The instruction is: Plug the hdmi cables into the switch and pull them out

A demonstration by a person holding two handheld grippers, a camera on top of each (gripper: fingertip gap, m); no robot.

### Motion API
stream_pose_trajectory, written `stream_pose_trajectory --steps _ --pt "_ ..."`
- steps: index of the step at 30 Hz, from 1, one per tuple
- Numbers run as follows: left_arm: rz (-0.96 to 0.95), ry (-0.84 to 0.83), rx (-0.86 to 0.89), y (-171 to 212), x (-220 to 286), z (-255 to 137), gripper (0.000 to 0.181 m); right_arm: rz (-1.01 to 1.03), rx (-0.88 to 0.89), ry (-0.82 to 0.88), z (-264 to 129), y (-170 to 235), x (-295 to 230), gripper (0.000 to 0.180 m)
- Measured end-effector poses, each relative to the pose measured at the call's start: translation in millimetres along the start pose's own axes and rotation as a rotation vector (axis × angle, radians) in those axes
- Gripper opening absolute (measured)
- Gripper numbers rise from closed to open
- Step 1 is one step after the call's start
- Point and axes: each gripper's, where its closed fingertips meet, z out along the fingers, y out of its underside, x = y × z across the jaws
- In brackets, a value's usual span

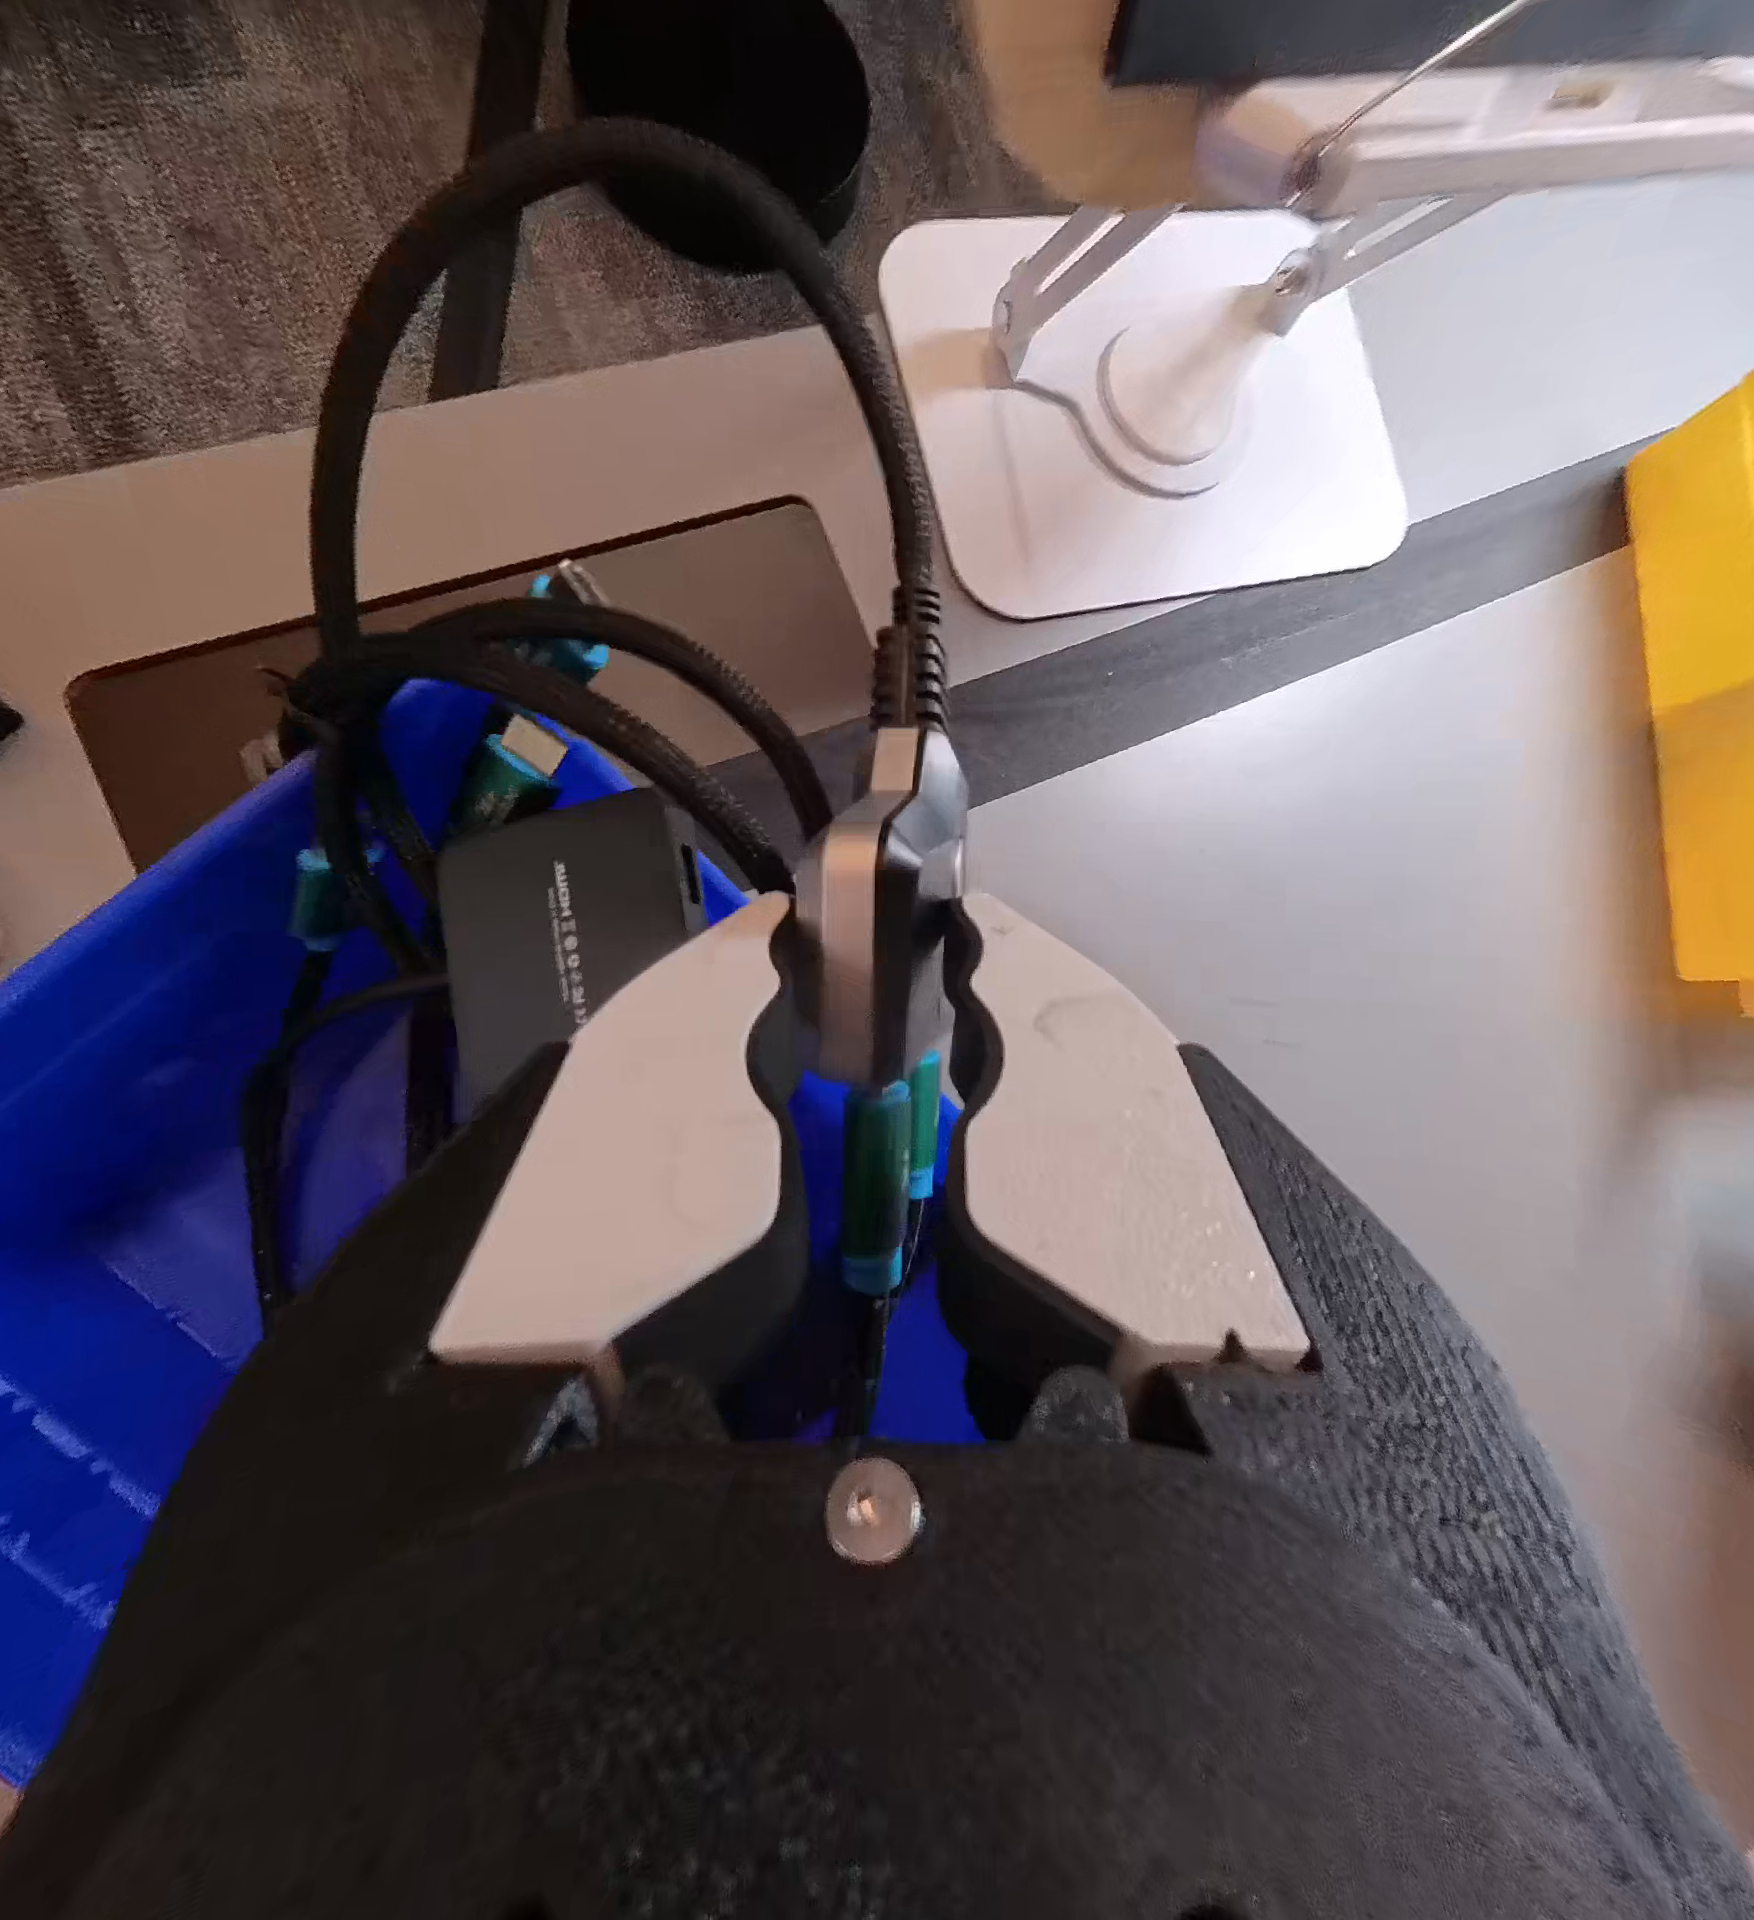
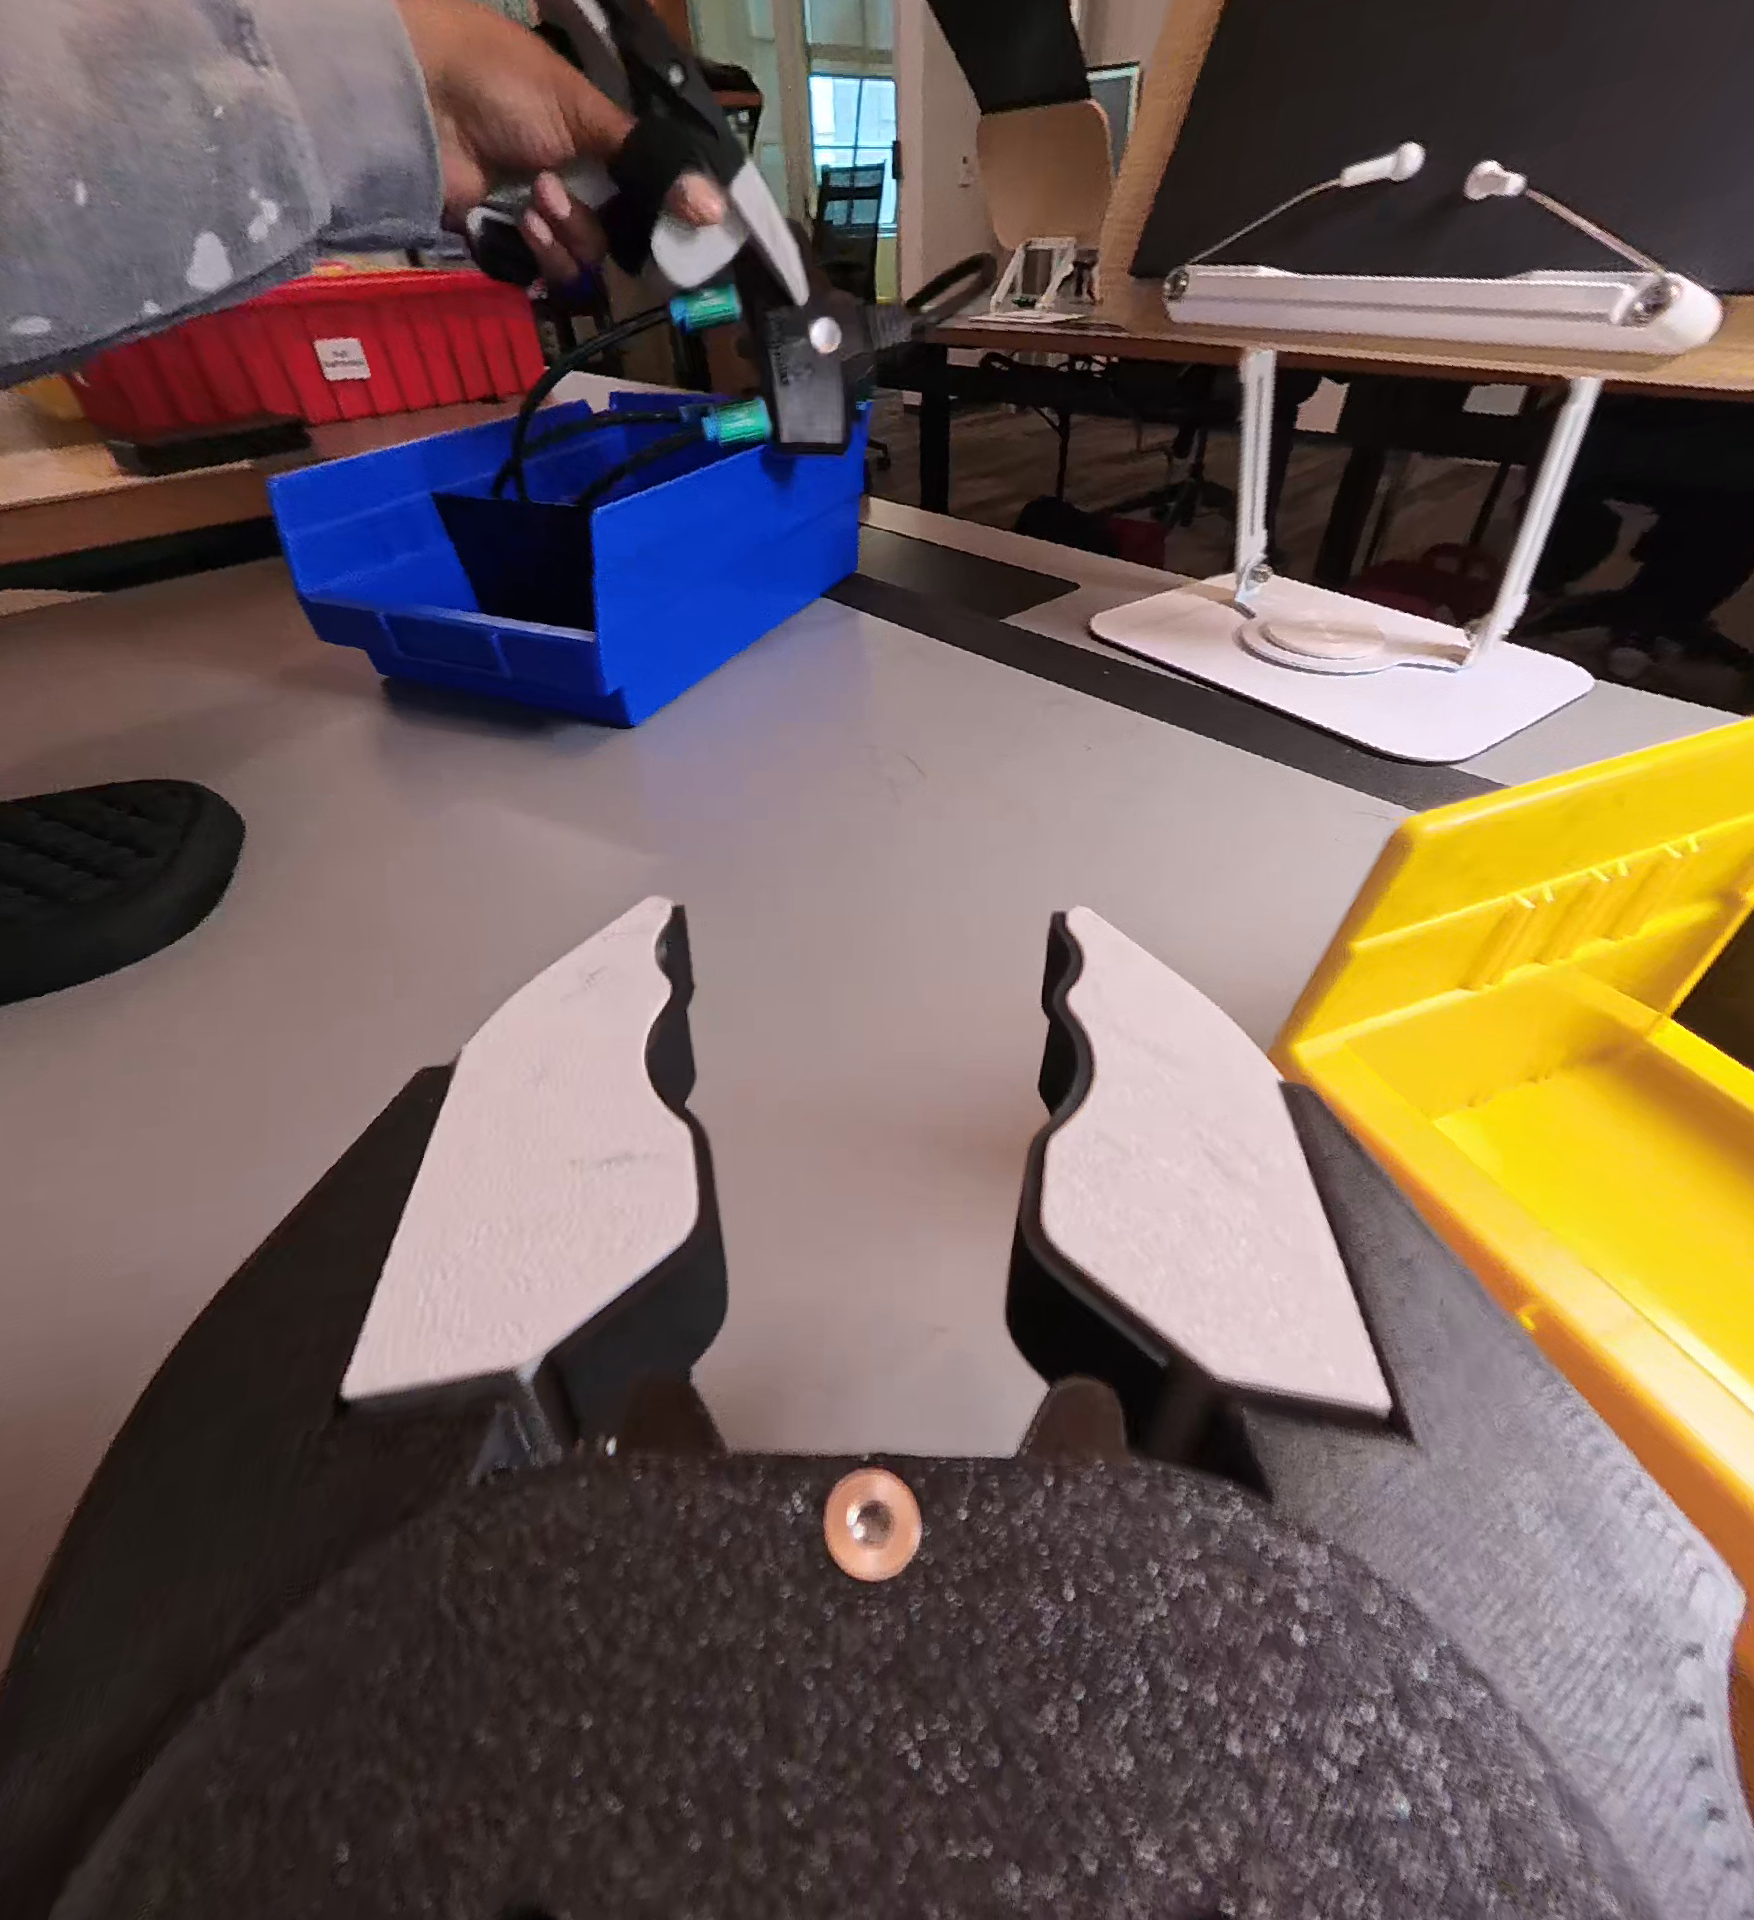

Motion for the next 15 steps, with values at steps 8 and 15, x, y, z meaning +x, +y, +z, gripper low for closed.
stream_pose_trajectory --steps 8,15 --pt "-0.015 0.081 0.076 -26 19 -52 0.022 -0.028 -0.042 -0.057 4 6 -14 0.074" --pt "-0.081 0.208 0.228 -61 37 -120 0.022 -0.008 -0.047 -0.053 5 7 -12 0.074"
